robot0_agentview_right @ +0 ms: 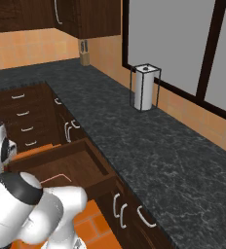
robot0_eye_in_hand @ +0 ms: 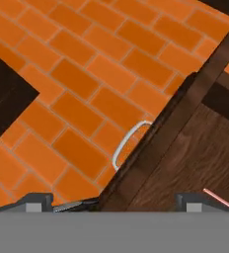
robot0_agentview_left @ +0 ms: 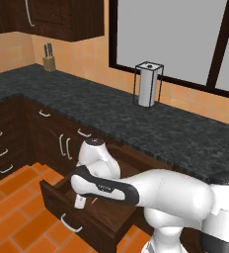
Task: Take a straw from the drawer in front and place it inside the glass cup on the dining counter.
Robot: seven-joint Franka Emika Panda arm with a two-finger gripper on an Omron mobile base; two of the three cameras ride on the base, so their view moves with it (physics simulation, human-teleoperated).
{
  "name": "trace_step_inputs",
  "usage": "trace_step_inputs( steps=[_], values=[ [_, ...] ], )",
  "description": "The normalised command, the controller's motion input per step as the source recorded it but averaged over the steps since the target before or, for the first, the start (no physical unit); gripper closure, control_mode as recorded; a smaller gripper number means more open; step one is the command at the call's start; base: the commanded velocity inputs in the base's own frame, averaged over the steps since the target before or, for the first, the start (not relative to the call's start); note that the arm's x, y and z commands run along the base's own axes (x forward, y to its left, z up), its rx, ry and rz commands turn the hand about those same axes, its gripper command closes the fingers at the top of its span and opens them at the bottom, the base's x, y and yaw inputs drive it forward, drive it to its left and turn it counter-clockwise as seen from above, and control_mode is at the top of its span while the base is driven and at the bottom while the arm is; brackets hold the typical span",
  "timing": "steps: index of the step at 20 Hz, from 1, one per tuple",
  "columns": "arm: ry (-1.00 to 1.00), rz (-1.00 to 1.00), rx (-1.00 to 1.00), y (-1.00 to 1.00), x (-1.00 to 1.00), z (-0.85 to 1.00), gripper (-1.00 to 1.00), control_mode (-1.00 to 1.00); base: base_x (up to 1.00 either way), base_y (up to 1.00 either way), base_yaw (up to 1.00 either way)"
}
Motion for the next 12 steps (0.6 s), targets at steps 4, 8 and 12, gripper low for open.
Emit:
trace_step_inputs(
  steps=[4, 8, 12],
  values=[
    [-0.03, -0.05, 0.25, -0.65, 0.86, 0.51, -1.00, -1.00, 0.00, 0.00, 0.00],
    [0.38, -0.31, -0.01, -0.11, 0.92, 0.52, -1.00, -1.00, 0.00, 0.00, 0.00],
    [0.57, -0.37, -0.25, 0.00, 0.99, 0.17, -1.00, -1.00, 0.00, 0.00, 0.00]
  ],
)
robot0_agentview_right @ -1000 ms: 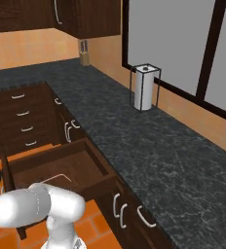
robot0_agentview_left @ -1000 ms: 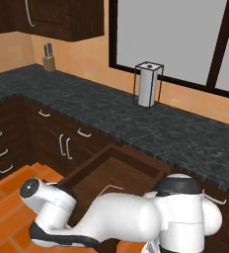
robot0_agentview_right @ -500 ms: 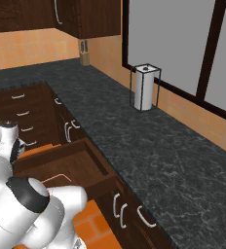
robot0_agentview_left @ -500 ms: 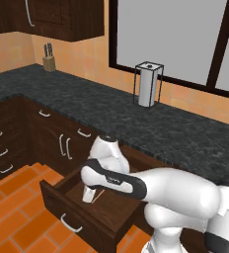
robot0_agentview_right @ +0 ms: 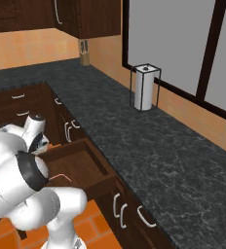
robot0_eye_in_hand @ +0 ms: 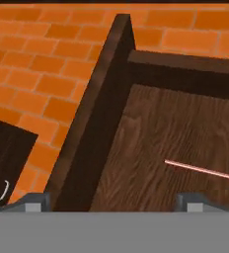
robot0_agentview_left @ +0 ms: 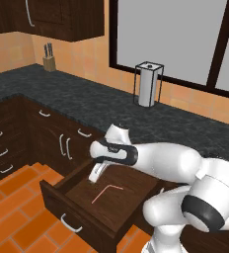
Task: Take a straw from the drawer in front and place it inside the glass cup on the dining counter.
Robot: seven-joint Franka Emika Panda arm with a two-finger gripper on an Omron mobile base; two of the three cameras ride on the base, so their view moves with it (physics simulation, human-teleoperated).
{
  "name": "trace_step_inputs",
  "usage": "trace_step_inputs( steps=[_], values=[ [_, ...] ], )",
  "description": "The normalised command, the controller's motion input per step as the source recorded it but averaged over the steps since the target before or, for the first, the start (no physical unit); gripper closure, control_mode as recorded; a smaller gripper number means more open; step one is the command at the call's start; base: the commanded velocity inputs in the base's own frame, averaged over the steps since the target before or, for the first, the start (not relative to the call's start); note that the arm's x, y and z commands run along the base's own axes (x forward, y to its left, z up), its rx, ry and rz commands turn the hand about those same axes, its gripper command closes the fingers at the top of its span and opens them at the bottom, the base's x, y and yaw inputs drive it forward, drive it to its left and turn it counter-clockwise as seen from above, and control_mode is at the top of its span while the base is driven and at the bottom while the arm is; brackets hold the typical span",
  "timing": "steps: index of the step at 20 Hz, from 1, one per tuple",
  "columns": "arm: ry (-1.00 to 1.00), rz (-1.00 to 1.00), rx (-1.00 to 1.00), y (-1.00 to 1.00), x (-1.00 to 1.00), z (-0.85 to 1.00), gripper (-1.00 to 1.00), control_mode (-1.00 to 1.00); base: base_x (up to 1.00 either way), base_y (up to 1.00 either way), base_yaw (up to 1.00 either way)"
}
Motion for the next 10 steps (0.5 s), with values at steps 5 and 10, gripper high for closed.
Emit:
trace_step_inputs(
  steps=[5, 10],
  values=[
    [0.36, -0.20, -0.42, -0.41, 0.68, 0.00, -1.00, -1.00, 0.00, 0.00, 0.00],
    [-0.02, -0.03, -0.21, -0.85, 0.10, -0.10, -1.00, -1.00, 0.00, 0.00, 0.00]
  ],
)
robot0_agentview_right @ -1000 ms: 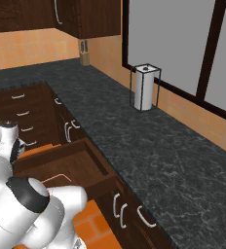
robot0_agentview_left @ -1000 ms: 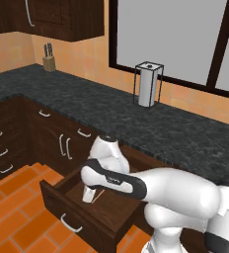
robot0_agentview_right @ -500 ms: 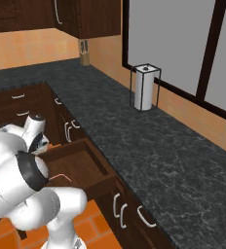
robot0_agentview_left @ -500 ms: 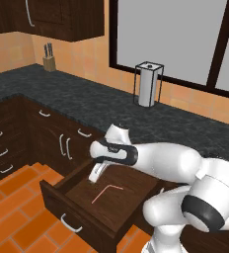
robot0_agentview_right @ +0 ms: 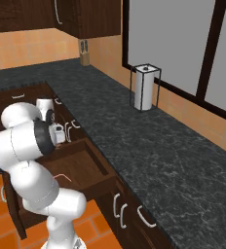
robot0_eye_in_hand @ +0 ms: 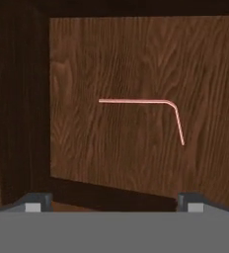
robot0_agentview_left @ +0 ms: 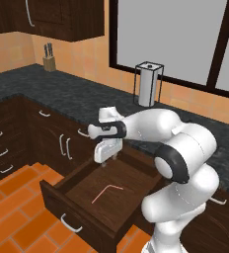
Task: Take a straw from the drawer in front and place it inside the glass cup on the dining counter.
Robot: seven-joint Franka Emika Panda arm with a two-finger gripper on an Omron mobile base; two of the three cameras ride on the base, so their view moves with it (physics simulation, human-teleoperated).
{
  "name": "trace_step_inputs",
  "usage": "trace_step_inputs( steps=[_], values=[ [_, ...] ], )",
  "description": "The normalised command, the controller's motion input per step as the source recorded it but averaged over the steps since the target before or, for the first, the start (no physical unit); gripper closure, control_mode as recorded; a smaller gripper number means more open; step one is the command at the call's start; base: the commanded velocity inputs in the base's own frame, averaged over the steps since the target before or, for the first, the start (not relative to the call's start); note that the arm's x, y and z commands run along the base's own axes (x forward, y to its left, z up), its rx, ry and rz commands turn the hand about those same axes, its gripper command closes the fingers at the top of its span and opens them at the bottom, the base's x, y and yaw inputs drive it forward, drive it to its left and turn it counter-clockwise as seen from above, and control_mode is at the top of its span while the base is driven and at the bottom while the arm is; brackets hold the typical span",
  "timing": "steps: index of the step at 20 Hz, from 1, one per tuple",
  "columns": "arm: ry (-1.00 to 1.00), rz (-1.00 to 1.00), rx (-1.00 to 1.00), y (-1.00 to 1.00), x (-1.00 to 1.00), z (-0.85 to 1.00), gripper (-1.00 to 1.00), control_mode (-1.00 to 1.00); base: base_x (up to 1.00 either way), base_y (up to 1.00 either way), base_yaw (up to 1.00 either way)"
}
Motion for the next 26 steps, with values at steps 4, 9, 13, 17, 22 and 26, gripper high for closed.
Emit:
trace_step_inputs(
  steps=[4, 9, 13, 17, 22, 26],
  values=[
    [-0.15, 0.12, -0.02, -0.90, 0.00, -0.40, -1.00, -1.00, 0.00, 0.00, 0.00],
    [-0.08, 0.23, -0.01, -0.16, 0.11, -0.67, -1.00, -1.00, 0.00, 0.00, 0.00],
    [0.00, 0.26, -0.15, 0.36, 0.01, -0.47, -1.00, -1.00, 0.00, 0.00, 0.00],
    [0.00, 0.17, -0.06, 0.24, 0.06, -0.34, -1.00, -1.00, 0.00, 0.00, 0.00],
    [-0.03, 0.10, 0.00, -0.01, 0.27, -0.54, -1.00, -1.00, 0.00, 0.00, 0.00],
    [0.00, 0.04, 0.00, -0.01, 0.24, -0.53, -1.00, -1.00, 0.00, 0.00, 0.00]
  ],
)
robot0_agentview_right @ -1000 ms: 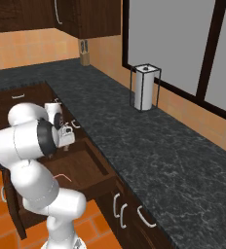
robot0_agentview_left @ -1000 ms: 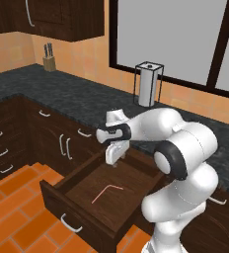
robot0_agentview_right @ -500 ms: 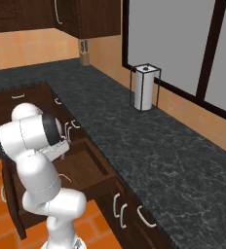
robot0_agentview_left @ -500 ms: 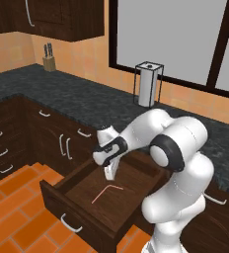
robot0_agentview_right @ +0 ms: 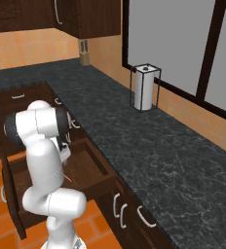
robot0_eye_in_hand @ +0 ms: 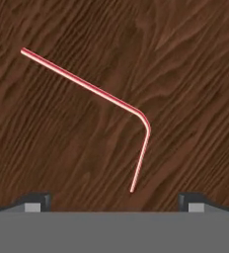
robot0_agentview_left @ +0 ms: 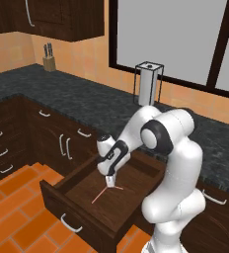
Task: Take a straw from the drawer in front and place it inside the glass cup on the dining counter.
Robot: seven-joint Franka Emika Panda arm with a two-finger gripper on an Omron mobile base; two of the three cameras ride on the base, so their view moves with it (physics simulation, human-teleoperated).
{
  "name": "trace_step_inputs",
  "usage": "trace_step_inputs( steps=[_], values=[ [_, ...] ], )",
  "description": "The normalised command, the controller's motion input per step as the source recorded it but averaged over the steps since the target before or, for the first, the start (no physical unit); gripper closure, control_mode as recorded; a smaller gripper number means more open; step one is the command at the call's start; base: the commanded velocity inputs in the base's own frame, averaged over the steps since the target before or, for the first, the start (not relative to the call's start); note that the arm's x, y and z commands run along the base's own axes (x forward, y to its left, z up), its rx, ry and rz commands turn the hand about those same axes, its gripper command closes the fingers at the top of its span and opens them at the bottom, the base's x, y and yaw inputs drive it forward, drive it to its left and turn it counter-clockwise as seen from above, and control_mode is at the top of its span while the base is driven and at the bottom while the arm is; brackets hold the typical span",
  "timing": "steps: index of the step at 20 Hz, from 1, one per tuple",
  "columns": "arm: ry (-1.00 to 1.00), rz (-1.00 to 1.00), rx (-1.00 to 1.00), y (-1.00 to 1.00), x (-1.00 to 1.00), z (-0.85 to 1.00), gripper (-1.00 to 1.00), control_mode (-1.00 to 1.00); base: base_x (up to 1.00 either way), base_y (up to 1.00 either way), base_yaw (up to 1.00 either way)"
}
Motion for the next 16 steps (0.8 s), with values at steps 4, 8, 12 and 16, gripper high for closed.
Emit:
trace_step_inputs(
  steps=[4, 8, 12, 16],
  values=[
    [0.00, 0.00, 0.00, 0.00, 0.20, -0.30, -1.00, -1.00, 0.00, 0.00, 0.00],
    [0.00, 0.00, 0.00, 0.00, 0.15, -0.28, -1.00, -1.00, 0.00, 0.00, 0.00],
    [-0.02, 0.00, 0.00, 0.00, 0.12, -0.36, -1.00, -1.00, 0.00, 0.00, 0.00],
    [-0.05, 0.00, 0.00, 0.00, 0.08, -0.38, -1.00, -1.00, 0.00, 0.00, 0.00]
  ],
)
